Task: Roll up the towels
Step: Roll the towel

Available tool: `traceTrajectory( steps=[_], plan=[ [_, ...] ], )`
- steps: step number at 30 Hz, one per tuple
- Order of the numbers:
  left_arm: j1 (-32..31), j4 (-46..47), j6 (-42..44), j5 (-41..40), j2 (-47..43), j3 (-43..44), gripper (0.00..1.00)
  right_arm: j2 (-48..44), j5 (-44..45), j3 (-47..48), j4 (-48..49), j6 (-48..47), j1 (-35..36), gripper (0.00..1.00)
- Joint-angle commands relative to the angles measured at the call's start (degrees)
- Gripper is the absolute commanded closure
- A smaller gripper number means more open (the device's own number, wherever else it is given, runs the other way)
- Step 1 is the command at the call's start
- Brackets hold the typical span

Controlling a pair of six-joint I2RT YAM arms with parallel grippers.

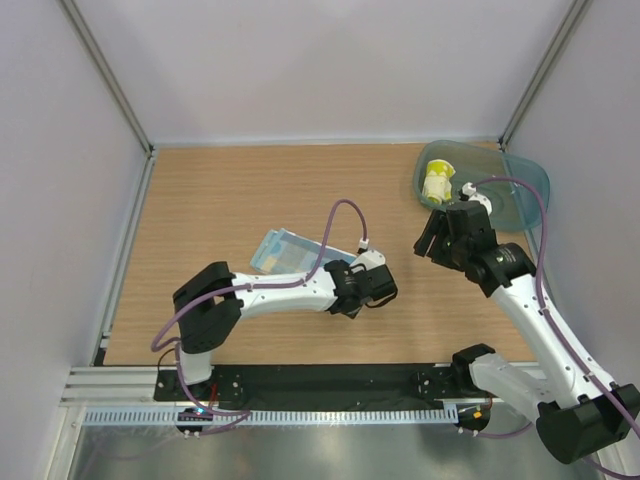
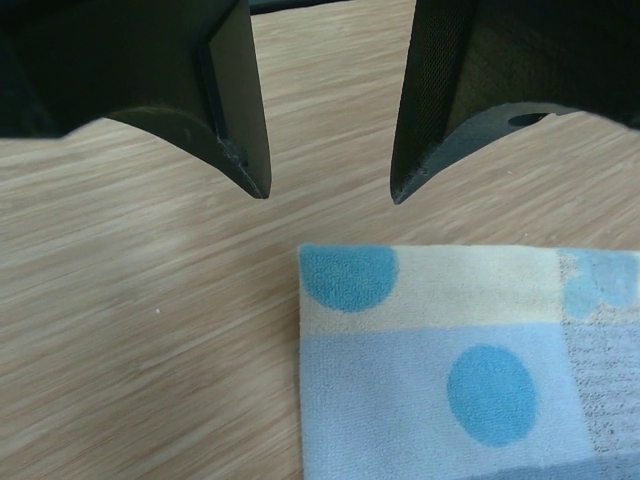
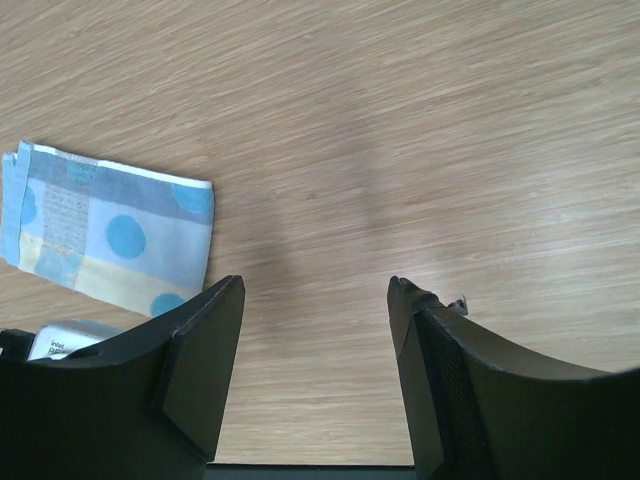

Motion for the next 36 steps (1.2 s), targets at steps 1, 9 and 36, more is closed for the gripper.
traceTrajectory(
  steps=[1,9,36],
  plan=[
    [0.1,4.2,0.6,0.5,0.7,1.0,0.47,-1.0,2.3,1.2,-0.8,-0.2,-0.2,0.34],
    [0.3,5.8,3.3,0.2,5.5,2.3,0.47,-0.4,1.7,1.4,-0.1,-0.4,-0.1,0.33],
    [2.7,7.5,5.8,-1.9,8.0,1.6,0.55,1.6,0.9,1.5,1.4,-2.1,-0.1,0.33]
  ],
)
